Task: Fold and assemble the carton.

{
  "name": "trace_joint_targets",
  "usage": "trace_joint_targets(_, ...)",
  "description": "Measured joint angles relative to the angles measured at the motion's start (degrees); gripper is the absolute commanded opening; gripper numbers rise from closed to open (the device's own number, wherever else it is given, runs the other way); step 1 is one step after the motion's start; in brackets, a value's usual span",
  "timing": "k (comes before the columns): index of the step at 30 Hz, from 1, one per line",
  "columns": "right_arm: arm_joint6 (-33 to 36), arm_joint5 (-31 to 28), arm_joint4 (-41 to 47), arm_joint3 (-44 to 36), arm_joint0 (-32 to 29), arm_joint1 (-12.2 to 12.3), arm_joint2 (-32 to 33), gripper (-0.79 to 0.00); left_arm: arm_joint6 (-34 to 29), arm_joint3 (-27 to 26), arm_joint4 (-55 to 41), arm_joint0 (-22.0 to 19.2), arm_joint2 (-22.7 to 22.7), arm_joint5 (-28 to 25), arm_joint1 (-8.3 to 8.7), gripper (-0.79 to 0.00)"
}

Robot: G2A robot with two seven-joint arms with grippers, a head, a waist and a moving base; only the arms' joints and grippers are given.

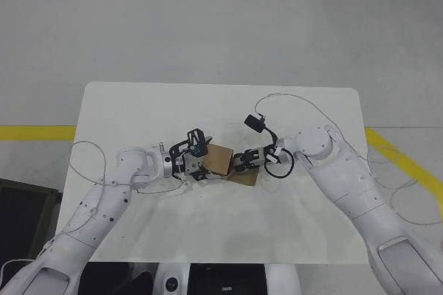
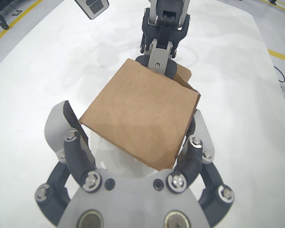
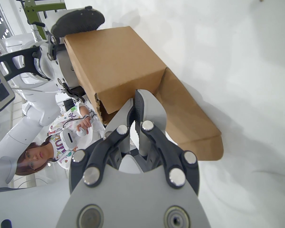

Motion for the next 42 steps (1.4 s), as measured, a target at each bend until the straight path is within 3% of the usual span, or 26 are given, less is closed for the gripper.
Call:
trace_joint_targets(20, -0.85, 3.37, -1.85, -7.68, -5.79, 2.27, 4.58, -0.785, -0.17, -0.34, 0.66, 0.5, -0.41, 0.05, -0.14, 0.0)
trace_joint_targets(42, -5.02, 0.08, 3.21, -2.19, -2.27, -1.12, -1.52, -0.785, -0.7, -0.6, 0.97, 1.05, -1.06, 0.09, -0.21, 0.0)
